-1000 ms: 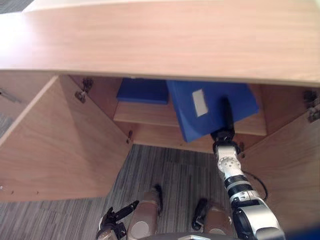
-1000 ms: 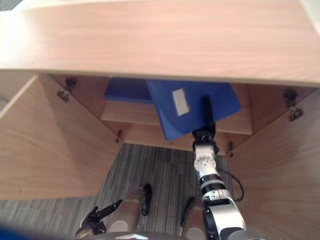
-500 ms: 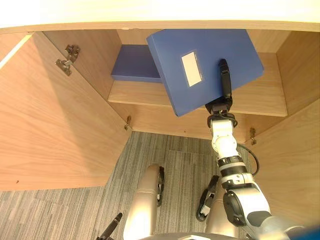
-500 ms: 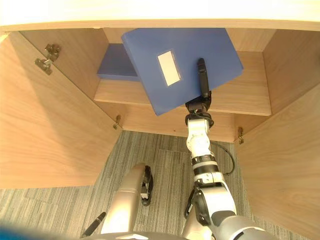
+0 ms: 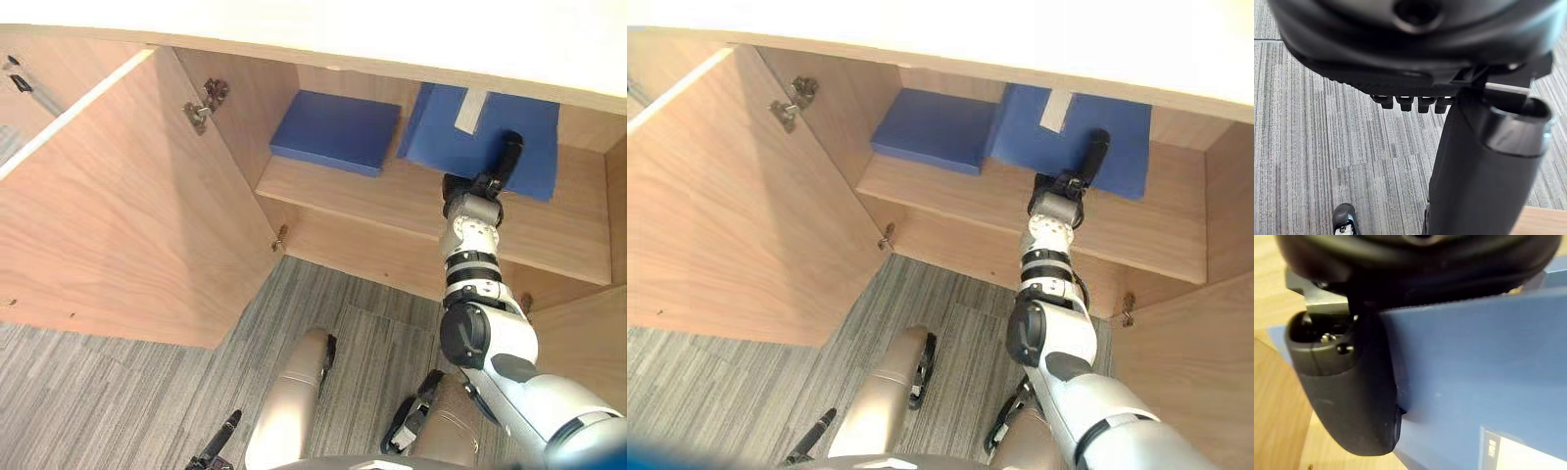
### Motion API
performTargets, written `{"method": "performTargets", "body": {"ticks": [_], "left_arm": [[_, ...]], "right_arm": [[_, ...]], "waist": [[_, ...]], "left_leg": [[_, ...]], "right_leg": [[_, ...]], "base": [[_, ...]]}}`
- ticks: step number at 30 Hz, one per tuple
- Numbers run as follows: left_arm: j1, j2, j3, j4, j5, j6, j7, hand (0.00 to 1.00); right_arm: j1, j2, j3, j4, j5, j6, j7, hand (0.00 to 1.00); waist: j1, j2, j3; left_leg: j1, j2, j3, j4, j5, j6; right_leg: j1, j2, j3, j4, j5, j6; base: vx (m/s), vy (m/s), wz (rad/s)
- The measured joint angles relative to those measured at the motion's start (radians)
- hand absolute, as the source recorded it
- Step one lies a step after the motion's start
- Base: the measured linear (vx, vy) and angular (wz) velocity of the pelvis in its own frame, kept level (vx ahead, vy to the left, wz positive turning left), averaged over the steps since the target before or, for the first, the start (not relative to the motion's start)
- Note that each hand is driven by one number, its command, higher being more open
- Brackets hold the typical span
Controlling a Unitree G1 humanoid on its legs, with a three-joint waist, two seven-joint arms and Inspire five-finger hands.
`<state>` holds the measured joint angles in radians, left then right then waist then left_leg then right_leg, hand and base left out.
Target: Walk over to the cabinet, pick up the folder, carry it to the office cabinet, place the folder inside the office cabinet, then close the office cabinet door
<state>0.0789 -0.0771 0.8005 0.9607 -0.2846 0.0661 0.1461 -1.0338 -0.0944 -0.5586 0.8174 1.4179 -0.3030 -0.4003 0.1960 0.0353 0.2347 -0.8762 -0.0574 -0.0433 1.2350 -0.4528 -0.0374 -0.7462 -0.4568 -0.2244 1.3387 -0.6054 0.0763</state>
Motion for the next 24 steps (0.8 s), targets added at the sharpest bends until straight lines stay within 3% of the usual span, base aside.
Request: {"method": "performTargets", "body": {"ticks": [4, 12, 19, 24], "left_arm": [[-0.006, 0.0, 0.001, -0.006, 0.0, 0.0, 0.007, 1.0], [-0.009, 0.0, 0.005, -0.005, 0.0, 0.0, 0.015, 1.0], [-0.012, 0.0, 0.007, 0.003, 0.0, 0.0, 0.019, 1.0], [-0.017, 0.0, 0.012, 0.004, 0.0, 0.0, 0.015, 1.0]], "right_arm": [[-0.044, -0.052, -0.008, 0.054, -0.073, 0.047, -0.051, 1.0], [-0.11, -0.11, 0.004, 0.119, -0.288, 0.172, -0.067, 1.0], [-0.139, -0.112, 0.089, 0.215, -0.487, 0.293, -0.039, 1.0], [-0.139, -0.113, 0.119, 0.229, -0.515, 0.323, 0.008, 1.0]], "waist": [[0.004, 0.005, -0.003], [0.0, 0.006, -0.003], [-0.005, 0.006, -0.003], [-0.014, 0.006, -0.003]], "left_leg": [[0.002, -0.003, -0.007, -0.004, 0.006, 0.0], [0.019, 0.001, -0.015, -0.006, 0.003, -0.007], [0.07, 0.024, -0.01, -0.039, 0.005, -0.002], [0.102, 0.035, -0.001, -0.072, 0.005, -0.002]], "right_leg": [[0.009, -0.003, -0.012, -0.001, -0.001, -0.002], [0.034, 0.002, -0.023, -0.008, -0.003, -0.002], [0.078, 0.027, -0.026, -0.049, 0.002, -0.001], [0.102, 0.039, -0.027, -0.086, 0.009, 0.002]], "base": [[0.02, -0.053, 0.06], [0.01, -0.049, 0.01], [0.03, -0.058, -0.07], [0.07, -0.053, -0.08]]}}
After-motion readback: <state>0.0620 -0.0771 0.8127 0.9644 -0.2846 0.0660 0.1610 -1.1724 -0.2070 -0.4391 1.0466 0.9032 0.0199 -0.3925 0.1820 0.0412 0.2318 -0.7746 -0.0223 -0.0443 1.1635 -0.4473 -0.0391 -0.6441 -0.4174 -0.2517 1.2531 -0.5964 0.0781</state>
